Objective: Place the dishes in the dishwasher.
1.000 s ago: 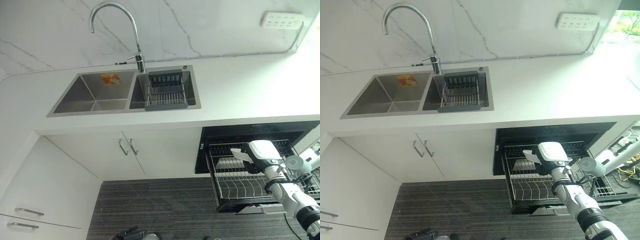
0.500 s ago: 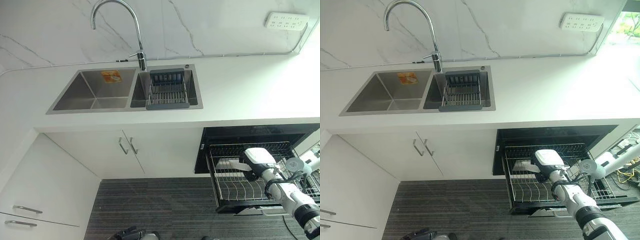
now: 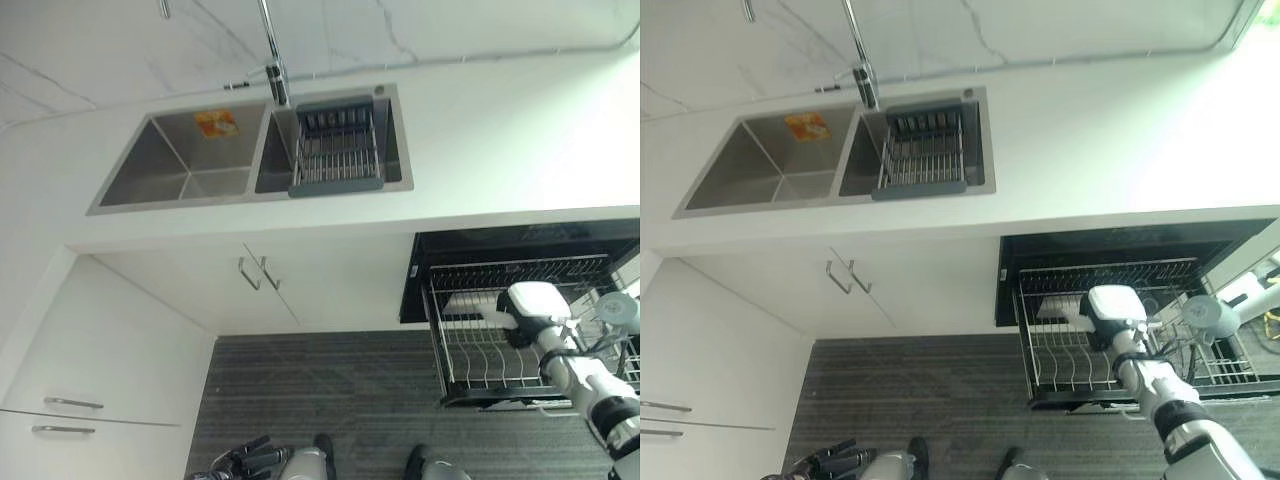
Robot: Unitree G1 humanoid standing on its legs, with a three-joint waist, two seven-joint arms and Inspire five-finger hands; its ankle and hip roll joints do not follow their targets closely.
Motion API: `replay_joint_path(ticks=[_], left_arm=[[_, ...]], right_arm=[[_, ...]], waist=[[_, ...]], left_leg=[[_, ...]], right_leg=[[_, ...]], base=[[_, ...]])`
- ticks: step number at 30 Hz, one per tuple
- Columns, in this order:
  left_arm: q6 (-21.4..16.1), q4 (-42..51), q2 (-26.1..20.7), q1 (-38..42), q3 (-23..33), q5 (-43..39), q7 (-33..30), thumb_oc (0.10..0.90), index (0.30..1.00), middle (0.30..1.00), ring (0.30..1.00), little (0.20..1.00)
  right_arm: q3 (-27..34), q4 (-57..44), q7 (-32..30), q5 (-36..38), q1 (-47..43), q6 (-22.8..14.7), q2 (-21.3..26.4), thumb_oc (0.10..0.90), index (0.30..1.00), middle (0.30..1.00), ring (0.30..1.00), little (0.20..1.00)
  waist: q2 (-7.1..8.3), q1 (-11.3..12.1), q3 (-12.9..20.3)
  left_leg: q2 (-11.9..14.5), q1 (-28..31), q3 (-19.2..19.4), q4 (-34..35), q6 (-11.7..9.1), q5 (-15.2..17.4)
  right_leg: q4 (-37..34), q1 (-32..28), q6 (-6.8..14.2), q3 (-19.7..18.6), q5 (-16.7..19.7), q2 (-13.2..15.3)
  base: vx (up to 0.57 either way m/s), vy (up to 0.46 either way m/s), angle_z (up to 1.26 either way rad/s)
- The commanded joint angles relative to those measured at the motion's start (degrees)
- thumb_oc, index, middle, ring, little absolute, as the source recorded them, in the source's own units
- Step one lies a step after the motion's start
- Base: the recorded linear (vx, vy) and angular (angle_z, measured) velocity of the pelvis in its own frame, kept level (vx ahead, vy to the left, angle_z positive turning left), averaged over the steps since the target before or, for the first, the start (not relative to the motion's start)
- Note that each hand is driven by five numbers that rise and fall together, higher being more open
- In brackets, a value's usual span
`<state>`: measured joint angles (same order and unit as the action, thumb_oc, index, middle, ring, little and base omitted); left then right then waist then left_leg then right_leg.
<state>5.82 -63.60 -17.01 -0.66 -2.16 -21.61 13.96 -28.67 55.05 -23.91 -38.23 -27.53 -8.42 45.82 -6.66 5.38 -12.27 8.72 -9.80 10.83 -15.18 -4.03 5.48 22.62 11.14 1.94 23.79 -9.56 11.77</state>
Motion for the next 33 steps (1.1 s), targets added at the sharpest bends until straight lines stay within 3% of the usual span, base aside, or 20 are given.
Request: replay_joint_path(ticks=[1, 13, 23, 33], left_arm=[[-1.0, -0.5, -6.8, -6.2, -5.4, 4.4, -3.4, 0.8, 0.9, 0.9, 0.9, 0.9], [-2.5, 4.8, -9.2, -4.7, -7.2, 1.7, -4.6, 0.8, 0.9, 0.9, 0.9, 0.9], [-3.1, 6.3, -9.8, -2.6, -8.3, 0.1, -4.8, 0.8, 0.9, 0.9, 0.9, 0.9], [-6.4, 11.0, -10.0, -0.3, -8.5, -8.0, -4.0, 0.8, 0.9, 0.9, 0.9, 0.9]], right_arm=[[-0.2, 0.2, -6.2, -0.7, -7.8, -0.2, 2.4, 0.4, 0.3, 0.3, 0.3, 0.3], [-4.8, 3.8, -6.9, 0.5, -17.2, 0.2, 5.8, 0.4, 0.3, 0.3, 0.3, 0.3], [-6.5, 6.5, -6.3, 2.9, -21.0, 0.7, 4.6, 0.4, 0.3, 0.3, 0.3, 0.3], [-5.6, 9.5, -8.1, 8.0, -24.6, 4.9, 2.5, 0.4, 0.3, 0.3, 0.3, 0.3]], waist=[[2.99, 2.9, 1.7], [2.64, 3.8, -2.3], [2.36, 4.1, -4.9], [0.77, 4.5, -7.8]], left_leg=[[0.7, -0.4, -2.4, -2.0, -2.1, 3.0], [0.7, -3.5, -2.7, -2.0, -2.0, 2.1], [0.8, -5.9, -3.0, -2.0, -2.0, 1.8], [0.3, -9.8, -3.4, -2.0, -1.9, 1.6]], right_leg=[[-5.4, -4.3, 6.7, -4.0, 0.4, 2.0], [-5.4, -0.6, 6.8, -5.4, 1.7, 1.9], [-5.4, 2.2, 6.7, -6.3, 2.4, 1.9], [-5.4, 6.5, 6.5, -7.0, 3.2, 2.4]], base=[[0.0, 0.0, 0.0], [-0.08, -0.04, -0.01], [-0.05, -0.017, -0.02], [-0.05, -0.012, -0.02]])
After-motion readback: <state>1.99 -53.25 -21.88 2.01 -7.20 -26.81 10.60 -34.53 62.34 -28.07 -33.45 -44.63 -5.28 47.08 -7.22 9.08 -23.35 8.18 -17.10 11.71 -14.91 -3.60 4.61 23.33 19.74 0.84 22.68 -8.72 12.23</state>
